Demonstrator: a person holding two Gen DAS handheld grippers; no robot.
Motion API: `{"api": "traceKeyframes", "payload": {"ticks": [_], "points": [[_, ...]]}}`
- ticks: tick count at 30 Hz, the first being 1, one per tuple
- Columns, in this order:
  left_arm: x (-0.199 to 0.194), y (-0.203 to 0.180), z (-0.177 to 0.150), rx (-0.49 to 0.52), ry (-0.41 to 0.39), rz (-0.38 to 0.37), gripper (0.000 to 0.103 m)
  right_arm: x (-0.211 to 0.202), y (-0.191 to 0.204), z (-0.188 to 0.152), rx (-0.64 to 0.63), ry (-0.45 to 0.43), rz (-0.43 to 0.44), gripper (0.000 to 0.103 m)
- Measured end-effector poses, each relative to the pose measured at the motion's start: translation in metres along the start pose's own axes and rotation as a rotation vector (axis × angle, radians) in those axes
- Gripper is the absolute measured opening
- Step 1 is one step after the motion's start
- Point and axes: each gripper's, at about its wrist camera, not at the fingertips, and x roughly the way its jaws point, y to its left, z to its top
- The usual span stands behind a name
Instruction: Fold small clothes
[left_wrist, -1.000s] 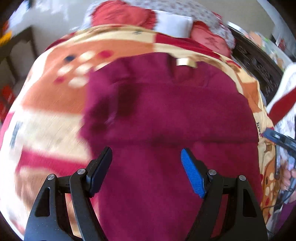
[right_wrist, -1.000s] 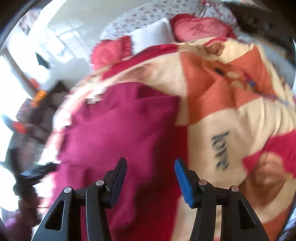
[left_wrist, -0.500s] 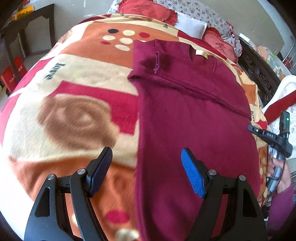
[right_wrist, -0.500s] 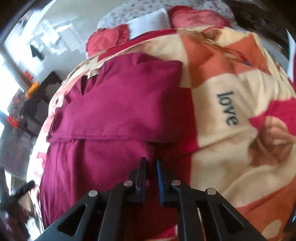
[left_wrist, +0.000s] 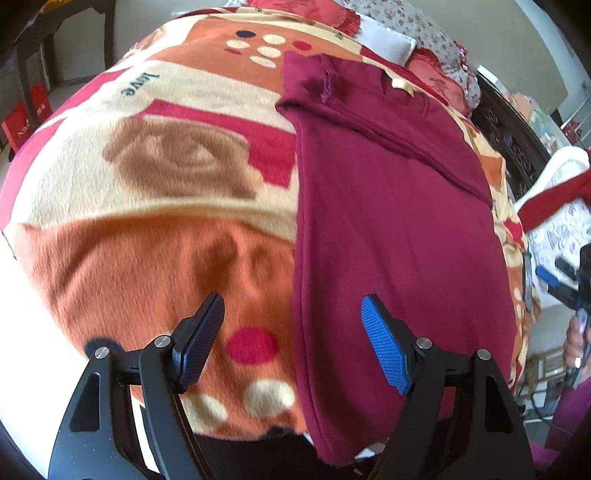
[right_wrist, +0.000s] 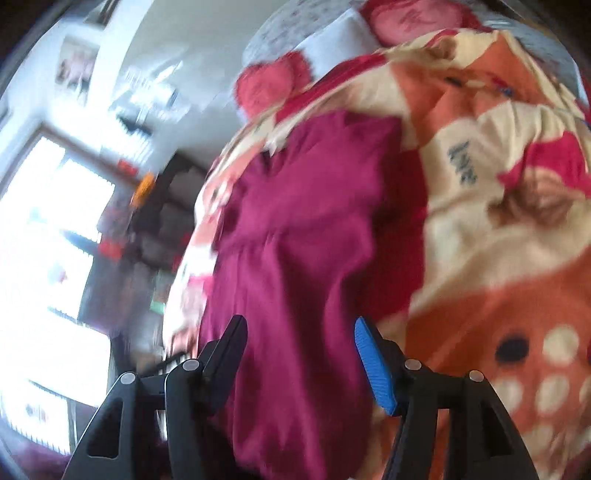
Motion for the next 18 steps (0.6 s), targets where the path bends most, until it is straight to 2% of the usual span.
{"api": "traceKeyframes", "payload": {"ticks": [4,8,11,13,18], "points": [[0.002,-0.004,-0.017,0.022,0.029,-0.019,0.077,0.009,0.006,-0.054,-0.058,0.080,-0.083,0.058],[0.009,-0.007,-0.032,0.046,0.072,-0.025,0.077,0.030,-0.004,-0.097,-0.025,0.116,-0.129,0.058],[0.012,-0.009,-0.040,0.054,0.087,-0.020,0.077,0.042,-0.002,-0.114,-0.035,0.135,-0.139,0.059],[0.014,-0.007,-0.046,0.040,0.101,-0.035,0.077,0.049,-0.003,-0.119,-0.038,0.142,-0.135,0.063],[0.016,-0.013,-0.050,0.052,0.099,-0.042,0.077,0.050,-0.013,-0.127,0.002,0.128,-0.083,0.063]]}}
